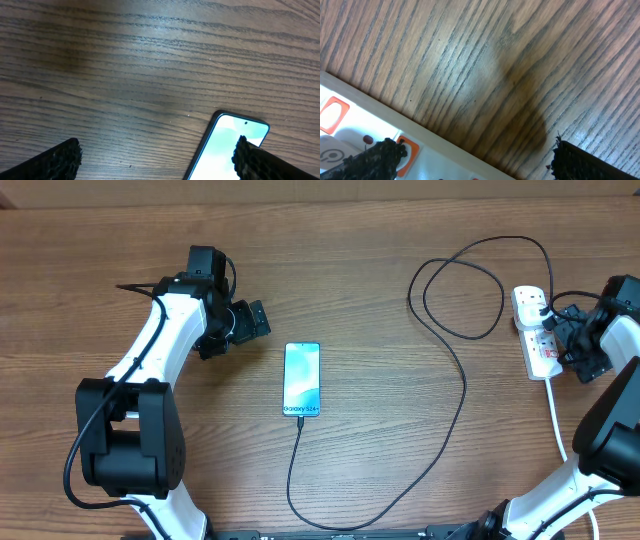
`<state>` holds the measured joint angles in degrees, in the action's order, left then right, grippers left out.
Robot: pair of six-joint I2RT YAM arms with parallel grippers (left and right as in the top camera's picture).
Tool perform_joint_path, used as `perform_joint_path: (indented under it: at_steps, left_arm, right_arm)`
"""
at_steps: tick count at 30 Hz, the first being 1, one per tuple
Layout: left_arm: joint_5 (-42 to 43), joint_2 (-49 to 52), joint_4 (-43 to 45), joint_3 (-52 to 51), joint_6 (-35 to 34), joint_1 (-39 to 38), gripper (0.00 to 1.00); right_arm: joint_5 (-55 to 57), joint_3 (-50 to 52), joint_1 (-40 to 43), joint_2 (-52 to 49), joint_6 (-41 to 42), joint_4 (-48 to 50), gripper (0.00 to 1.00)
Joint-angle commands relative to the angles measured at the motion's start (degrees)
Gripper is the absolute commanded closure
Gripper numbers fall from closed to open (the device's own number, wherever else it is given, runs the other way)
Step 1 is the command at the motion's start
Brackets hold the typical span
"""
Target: Plug charger to phone and switch on socket
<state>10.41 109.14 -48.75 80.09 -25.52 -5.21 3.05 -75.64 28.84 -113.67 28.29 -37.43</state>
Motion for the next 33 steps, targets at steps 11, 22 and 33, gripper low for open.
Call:
perform_joint_path:
  at_steps: [11,22,33]
  left_arm:
    - [-0.55,0.24,-0.07,0.66,0.2,0.09,0.0]
    - [-0.55,0.24,-0.07,0.66,0.2,0.09,0.0]
    - [-0.55,0.24,-0.07,0.66,0.2,0.09,0.0]
  right_arm:
    - [-8.48,4.07,-1.88,-1.44,-4.96,-0.85,0.0]
    - [-9.62,4.09,-1.88,-1.44,-5.88,-1.73,0.0]
    - [-7.43,0.72,-1.6,0.22,-6.8,-7.52,0.0]
